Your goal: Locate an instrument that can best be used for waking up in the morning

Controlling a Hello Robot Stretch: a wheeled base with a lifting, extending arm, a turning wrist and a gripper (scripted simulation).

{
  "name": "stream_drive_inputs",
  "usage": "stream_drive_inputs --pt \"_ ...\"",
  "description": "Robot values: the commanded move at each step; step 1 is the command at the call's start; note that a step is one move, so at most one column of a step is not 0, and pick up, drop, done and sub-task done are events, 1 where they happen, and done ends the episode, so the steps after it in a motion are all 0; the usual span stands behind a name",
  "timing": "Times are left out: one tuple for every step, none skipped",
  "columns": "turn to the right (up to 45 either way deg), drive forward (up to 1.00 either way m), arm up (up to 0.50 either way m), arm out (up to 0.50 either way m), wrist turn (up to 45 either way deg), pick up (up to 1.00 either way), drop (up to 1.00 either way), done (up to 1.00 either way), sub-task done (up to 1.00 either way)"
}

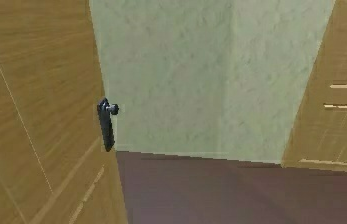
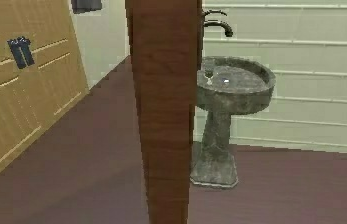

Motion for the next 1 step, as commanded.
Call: stream_drive_inputs --pt "45.0 0.00 0.00 0.00 0.0 0.00 0.00 0.00 0.00"
